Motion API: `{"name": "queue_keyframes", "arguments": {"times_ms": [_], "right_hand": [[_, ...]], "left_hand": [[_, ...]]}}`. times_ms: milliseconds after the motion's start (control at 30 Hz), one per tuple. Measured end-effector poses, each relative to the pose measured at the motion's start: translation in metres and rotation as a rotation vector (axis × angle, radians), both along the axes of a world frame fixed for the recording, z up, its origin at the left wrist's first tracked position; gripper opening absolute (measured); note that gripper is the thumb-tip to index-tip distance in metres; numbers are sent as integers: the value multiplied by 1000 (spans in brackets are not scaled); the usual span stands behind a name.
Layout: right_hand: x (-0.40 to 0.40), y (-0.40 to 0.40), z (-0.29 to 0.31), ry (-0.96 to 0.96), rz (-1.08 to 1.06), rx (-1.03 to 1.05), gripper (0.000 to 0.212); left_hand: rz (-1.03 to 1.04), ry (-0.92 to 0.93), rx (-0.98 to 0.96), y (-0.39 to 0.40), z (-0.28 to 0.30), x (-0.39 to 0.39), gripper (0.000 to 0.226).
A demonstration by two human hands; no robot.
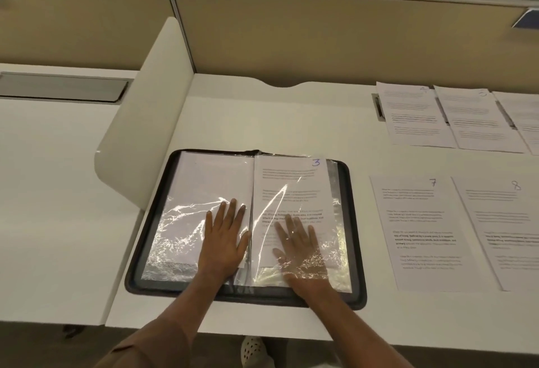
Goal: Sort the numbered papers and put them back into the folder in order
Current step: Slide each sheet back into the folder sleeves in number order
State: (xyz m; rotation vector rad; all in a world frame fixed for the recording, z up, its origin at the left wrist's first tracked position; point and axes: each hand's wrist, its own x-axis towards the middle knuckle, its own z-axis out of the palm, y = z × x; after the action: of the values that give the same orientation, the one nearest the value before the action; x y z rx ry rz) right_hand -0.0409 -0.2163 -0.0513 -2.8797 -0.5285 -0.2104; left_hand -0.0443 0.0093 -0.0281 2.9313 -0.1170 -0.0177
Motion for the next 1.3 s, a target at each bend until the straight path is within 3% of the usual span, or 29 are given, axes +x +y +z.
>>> {"name": "queue_keyframes", "arguments": {"times_ms": [300, 533, 700, 833, 1000, 1100, 1200, 1300], "right_hand": [[-6, -2, 23, 176, -16, -10, 58], [-63, -20, 63, 15, -63, 31, 62], [-70, -20, 72, 191, -24, -120, 54], [-53, -15, 70, 387, -44, -107, 62], [-41, -14, 94, 444, -40, -146, 62], [-61, -21, 112, 496, -39, 36, 62], [-81, -35, 133, 620, -164, 474, 60], [-84, -40, 147, 777, -407, 885, 55]], "left_hand": [[3, -9, -27, 1, -1, -1, 64], [-6, -7, -57, 0, 3, 0, 66], [0, 13, -58, 0, 2, -1, 66], [8, 15, -31, 1, 1, 0, 67], [17, 20, -38, -2, 4, 1, 67], [7, 50, -43, 0, 5, 3, 68], [4, 62, -70, 1, 6, 6, 72], [51, 3, -137, -11, 23, 7, 61]]}}
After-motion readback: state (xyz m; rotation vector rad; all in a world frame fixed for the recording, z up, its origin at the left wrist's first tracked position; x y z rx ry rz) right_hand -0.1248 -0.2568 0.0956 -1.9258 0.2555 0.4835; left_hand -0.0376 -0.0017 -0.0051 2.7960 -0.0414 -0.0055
